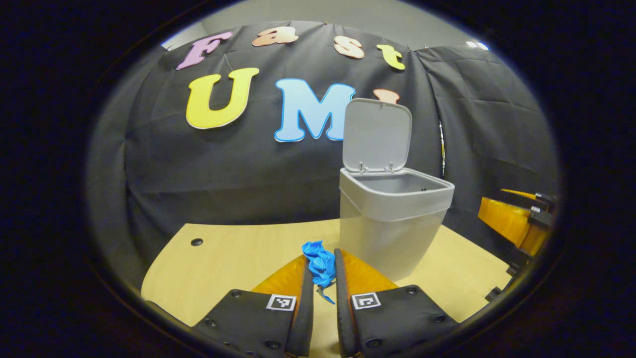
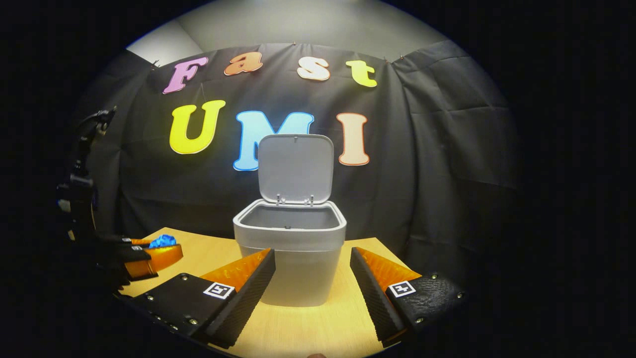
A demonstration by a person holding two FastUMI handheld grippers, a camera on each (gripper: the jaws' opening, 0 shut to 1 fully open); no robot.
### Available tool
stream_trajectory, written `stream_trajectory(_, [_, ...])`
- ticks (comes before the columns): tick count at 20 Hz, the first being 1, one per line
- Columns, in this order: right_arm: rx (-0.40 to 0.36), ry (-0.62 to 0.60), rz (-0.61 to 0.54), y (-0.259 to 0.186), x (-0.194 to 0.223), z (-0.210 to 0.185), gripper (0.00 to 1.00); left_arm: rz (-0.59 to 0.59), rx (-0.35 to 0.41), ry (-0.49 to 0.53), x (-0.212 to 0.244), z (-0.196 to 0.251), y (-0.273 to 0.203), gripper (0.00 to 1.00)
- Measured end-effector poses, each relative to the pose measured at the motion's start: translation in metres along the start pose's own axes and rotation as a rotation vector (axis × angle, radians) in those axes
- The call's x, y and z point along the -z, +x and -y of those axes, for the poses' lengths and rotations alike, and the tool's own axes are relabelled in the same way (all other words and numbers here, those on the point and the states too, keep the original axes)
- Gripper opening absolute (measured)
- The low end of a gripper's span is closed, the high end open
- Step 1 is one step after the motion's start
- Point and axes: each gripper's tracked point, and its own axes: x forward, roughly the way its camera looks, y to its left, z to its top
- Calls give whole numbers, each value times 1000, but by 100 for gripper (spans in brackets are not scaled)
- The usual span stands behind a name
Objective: Press the lid of the desktop garbage bin to open it, pick up the crumpled paper on the desktop and throw it into the bin, then pick up the pop can on the desktop and drop it into the bin, and finally close the garbage bin lid.
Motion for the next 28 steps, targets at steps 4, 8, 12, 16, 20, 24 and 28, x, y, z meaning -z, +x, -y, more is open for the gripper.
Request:
stream_trajectory(4, [53, 14, 0, -5, 3, 26, 97, 73, 43, 32, -41, 25, 26, 27])
stream_trajectory(8, [115, 33, -5, -12, 6, 52, 97, 140, 97, 66, -74, 57, 48, 27])
stream_trajectory(12, [178, 46, -11, -23, 9, 76, 97, 177, 161, 74, -95, 92, 71, 27])
stream_trajectory(16, [235, 56, -24, -35, 17, 93, 97, 159, 194, 56, -93, 116, 100, 34])
stream_trajectory(20, [282, 62, -45, -48, 25, 103, 97, 141, 183, 65, -90, 116, 133, 34])
stream_trajectory(24, [308, 62, -54, -56, 29, 110, 97, 131, 182, 88, -86, 120, 144, 31])
stream_trajectory(28, [295, 56, -49, -53, 27, 103, 97, 126, 177, 86, -84, 116, 147, 56])
